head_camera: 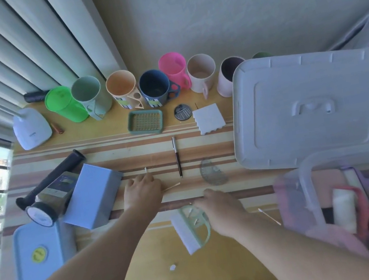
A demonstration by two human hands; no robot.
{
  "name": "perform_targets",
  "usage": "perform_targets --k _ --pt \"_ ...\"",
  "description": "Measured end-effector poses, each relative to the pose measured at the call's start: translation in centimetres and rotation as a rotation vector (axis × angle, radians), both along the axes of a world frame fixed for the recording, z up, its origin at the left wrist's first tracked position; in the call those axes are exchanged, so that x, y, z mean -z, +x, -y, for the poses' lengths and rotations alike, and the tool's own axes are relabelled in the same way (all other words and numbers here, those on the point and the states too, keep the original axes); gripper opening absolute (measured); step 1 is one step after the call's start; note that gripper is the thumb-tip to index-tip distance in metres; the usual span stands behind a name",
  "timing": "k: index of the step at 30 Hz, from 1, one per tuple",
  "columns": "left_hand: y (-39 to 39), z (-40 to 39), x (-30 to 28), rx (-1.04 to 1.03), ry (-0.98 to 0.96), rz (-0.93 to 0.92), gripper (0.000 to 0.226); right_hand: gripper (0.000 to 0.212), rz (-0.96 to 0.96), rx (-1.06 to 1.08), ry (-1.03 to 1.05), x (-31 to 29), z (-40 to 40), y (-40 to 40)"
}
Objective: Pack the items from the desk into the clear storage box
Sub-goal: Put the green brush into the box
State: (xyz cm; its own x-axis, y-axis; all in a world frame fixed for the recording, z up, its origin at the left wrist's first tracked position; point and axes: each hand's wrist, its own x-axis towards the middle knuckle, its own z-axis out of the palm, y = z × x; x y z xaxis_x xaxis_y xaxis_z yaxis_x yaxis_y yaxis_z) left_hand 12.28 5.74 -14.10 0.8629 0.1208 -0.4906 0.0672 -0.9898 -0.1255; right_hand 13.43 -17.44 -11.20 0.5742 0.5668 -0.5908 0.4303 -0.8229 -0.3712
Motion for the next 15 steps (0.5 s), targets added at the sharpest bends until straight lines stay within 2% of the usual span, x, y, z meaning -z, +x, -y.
perform_targets --k 2,5,8,11,15 --pt "-0.4 -0.2 -0.3 -0.01 -0.021 0.034 0.022 0.049 -0.001 -0.062 0.026 0.2 -0.9 -1.2" --pt "-1.7 -1.2 0.0 -0.12 -0.106 0.095 0.021 0.052 0.009 -0.113 0.027 1.4 -2.0 -3.1" --pt "-1.3 -2.2 0.3 -0.131 -0.193 0.175 0.016 0.04 0.061 -0.099 0.033 1.3 -1.5 -3.2" --pt "-0.3 -2.2 0.3 -0.132 -0.227 0.114 0.017 0.021 0.117 -0.086 0.009 1.1 -0.6 -3.1" --pt "-0.4 -1.6 0.9 -0.16 -0.202 0.098 0.018 0.017 0.125 -0.096 -0.005 1.2 0.1 -3.7"
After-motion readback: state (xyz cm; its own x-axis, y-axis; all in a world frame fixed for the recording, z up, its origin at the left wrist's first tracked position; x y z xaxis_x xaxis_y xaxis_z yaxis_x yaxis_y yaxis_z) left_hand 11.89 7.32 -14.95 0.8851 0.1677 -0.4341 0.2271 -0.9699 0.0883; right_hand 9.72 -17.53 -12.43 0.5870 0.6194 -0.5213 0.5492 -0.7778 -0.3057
